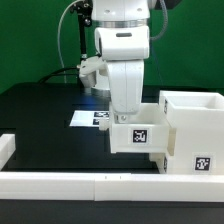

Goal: Assemble drawer

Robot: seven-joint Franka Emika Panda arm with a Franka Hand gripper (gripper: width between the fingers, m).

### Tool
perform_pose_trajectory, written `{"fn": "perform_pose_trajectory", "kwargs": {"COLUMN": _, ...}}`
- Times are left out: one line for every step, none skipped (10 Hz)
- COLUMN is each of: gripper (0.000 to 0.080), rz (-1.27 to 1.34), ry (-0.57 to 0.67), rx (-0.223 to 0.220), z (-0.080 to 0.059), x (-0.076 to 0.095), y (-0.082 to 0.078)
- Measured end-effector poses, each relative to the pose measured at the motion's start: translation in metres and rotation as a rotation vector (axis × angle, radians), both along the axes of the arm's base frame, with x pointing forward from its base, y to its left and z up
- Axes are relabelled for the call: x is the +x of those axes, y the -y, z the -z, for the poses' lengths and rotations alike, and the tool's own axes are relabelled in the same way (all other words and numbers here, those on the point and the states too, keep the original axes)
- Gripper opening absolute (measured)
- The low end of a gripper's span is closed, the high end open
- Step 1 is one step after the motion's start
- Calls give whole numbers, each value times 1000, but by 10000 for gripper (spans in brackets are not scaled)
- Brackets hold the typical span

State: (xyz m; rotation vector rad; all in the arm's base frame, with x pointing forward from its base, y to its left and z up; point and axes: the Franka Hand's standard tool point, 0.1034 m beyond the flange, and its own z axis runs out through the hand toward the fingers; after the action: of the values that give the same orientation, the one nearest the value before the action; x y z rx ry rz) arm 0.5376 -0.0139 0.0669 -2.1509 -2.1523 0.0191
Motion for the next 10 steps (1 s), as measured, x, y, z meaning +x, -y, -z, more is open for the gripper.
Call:
{"fn": "perform_pose_trajectory", "kwargs": {"gripper": 40, "rz": -14, "ry": 7, "rx": 2, "z": 0, "x": 2, "y": -3}}
{"fn": "perform_pose_trajectory", "kwargs": {"gripper": 40, "rz": -31, "ry": 18, "rx": 4, "z": 0, "x": 3, "y": -2}}
{"fn": "perform_pose_trajectory", "kwargs": {"gripper": 40, "rz": -35, "ry": 25, "rx": 5, "z": 1, "x": 3, "y": -2}}
{"fn": "perform_pose_trajectory", "kwargs": {"gripper": 40, "rz": -32, "ry": 23, "rx": 4, "z": 1, "x": 3, "y": -1}}
{"fn": "perform_pose_trajectory", "kwargs": {"gripper": 40, "rz": -32, "ry": 23, "rx": 4, "z": 2, "x": 3, "y": -1}}
{"fn": "perform_pose_trajectory", "kwargs": {"gripper": 40, "rz": -31, "ry": 23, "rx": 4, "z": 2, "x": 3, "y": -1}}
{"fn": "perform_pose_trajectory", "kwargs": {"gripper": 40, "rz": -31, "ry": 22, "rx": 4, "z": 2, "x": 3, "y": 0}}
{"fn": "perform_pose_trajectory", "kwargs": {"gripper": 40, "rz": -31, "ry": 22, "rx": 4, "z": 2, "x": 3, "y": -1}}
{"fn": "perform_pose_trajectory", "kwargs": {"gripper": 40, "rz": -31, "ry": 26, "rx": 5, "z": 1, "x": 5, "y": -2}}
{"fn": "perform_pose_trajectory", "kwargs": {"gripper": 40, "rz": -33, "ry": 29, "rx": 7, "z": 1, "x": 9, "y": -5}}
